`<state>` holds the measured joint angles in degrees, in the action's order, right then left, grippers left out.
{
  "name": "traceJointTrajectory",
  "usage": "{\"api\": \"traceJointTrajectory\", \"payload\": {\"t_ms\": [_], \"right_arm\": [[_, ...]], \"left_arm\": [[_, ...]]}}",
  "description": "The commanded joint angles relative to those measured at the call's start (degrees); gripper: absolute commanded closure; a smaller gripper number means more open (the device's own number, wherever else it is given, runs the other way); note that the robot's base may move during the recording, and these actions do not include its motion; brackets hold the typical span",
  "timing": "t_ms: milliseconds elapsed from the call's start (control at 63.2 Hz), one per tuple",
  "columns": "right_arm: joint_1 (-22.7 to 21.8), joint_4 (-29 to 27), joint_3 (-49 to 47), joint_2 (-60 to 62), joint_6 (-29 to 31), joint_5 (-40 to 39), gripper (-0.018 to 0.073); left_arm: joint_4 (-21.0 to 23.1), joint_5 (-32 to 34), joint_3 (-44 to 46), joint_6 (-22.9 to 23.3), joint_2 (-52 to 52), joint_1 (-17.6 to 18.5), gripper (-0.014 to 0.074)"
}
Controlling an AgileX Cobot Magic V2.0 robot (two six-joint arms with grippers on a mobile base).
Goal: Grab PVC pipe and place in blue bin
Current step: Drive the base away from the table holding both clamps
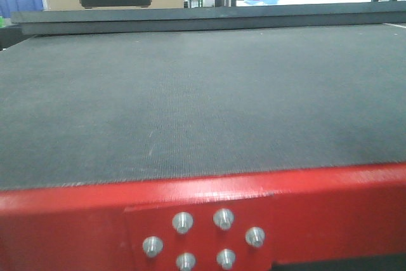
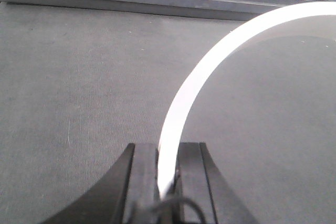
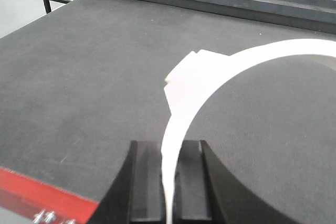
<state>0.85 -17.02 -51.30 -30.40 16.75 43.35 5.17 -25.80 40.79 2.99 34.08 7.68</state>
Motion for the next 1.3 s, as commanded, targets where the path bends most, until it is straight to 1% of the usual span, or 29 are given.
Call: {"api": "traceJointTrajectory", "payload": {"t_ms": [0, 1282], "right_arm": [[-0.2, 0.3, 0.0, 0.3, -0.1, -1.8, 0.0728], [-0.2, 0.3, 0.0, 0.3, -0.1, -1.8, 0.0728]], "left_arm": [[0.0, 1.1, 0.0, 0.3, -0.3, -0.1, 0.0707], [0.0, 1.1, 0.0, 0.3, -1.2, -0.1, 0.0707]]}}
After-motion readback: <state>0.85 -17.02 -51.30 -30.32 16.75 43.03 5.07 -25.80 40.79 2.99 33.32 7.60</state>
